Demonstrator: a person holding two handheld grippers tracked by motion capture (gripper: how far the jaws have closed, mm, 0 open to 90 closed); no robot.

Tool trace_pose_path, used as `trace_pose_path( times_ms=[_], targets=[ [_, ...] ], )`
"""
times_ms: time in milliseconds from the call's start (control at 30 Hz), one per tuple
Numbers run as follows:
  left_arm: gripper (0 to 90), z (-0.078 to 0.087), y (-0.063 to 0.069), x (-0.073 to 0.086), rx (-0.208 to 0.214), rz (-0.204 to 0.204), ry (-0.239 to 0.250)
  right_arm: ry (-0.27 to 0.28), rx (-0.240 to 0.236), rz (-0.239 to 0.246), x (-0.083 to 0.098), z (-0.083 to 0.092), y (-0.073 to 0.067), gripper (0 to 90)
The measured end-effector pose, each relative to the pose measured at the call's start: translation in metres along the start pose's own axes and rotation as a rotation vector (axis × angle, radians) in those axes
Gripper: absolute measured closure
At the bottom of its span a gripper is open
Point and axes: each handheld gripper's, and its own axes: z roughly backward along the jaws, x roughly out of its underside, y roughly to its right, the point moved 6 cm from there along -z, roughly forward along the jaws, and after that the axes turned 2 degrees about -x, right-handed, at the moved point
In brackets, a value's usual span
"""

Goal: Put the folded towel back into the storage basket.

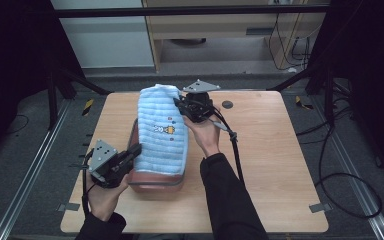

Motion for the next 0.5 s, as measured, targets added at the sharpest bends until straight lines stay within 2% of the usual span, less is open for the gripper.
trace_pose_path(
  times_ms=[200, 500],
  targets=[
    [87.6, -0.004, -0.008, 0.009, -0.016, 0.006, -0.022, -0.018, -0.009, 0.005, 0.005, -0.015, -0.004, 79.5],
    [87.7, -0.010, -0.011, 0.019, -0.024, 0.008, -0.048, -0.036, -0.011, 0.016, 0.010, -0.024, -0.006, 79.5]
  ],
)
